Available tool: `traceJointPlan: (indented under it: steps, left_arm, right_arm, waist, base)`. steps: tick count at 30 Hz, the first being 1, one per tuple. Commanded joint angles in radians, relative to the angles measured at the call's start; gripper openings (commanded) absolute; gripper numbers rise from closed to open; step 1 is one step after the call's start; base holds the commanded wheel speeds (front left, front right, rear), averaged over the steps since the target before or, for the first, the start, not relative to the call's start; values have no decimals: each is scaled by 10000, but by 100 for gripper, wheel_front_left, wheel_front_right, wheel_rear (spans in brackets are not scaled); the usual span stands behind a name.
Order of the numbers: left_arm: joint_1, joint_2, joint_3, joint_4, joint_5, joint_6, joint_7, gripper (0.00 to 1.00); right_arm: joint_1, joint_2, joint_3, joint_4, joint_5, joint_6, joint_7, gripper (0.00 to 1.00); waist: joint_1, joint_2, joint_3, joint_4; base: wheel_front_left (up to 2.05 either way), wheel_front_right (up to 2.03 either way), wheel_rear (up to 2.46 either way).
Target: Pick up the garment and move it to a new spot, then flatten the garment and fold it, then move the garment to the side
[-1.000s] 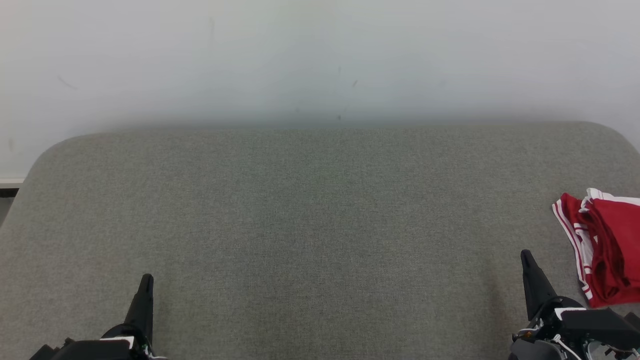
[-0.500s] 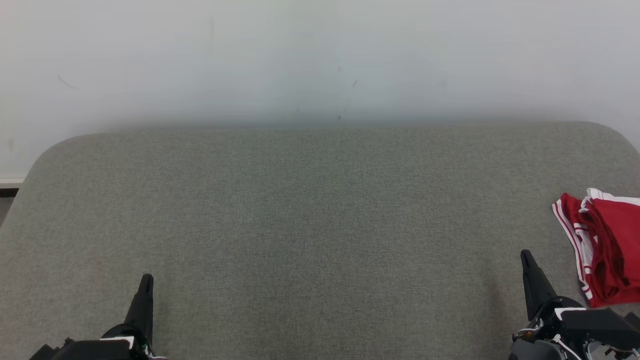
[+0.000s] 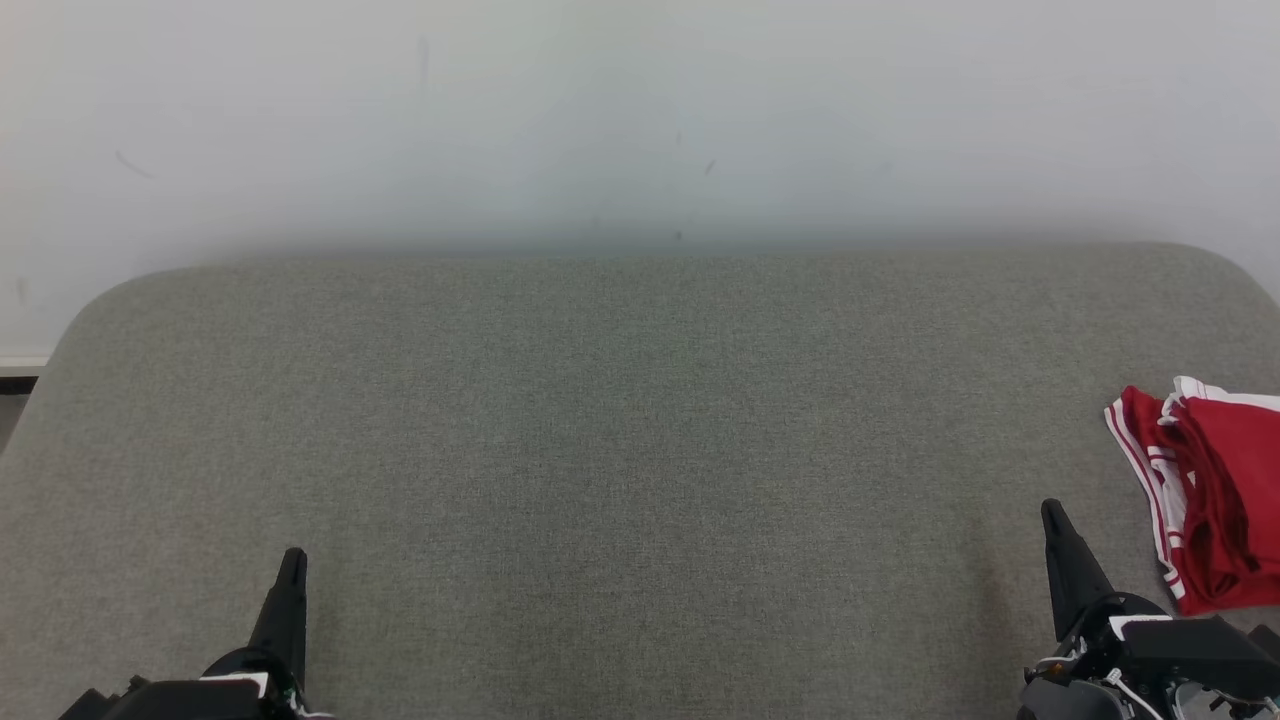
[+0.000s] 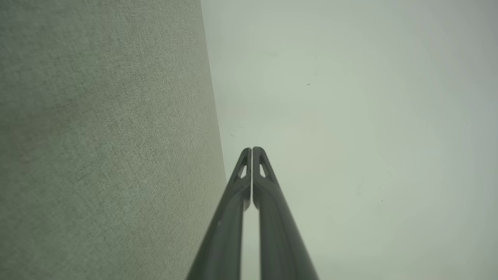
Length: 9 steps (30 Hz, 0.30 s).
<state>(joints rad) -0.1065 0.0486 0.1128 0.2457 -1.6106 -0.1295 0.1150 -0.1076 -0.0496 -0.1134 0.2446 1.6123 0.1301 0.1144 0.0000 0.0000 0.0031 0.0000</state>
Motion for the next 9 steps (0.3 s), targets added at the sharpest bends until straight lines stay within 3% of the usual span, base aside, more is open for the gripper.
traceJointPlan:
  steps: [1,9]
  left_arm:
    - [-72,31,23,1,-47,-36,16,0]
    - [-71,31,23,-1,-47,-36,16,0]
  right_arm:
    - [-39,-12,-15,5,15,11,24,0]
    - [-39,-12,-15,5,15,11,24,0]
  waist:
    - [0,0,0,0]
    - [0,0,0,0]
  base:
    - [0,0,0]
    - [0,0,0]
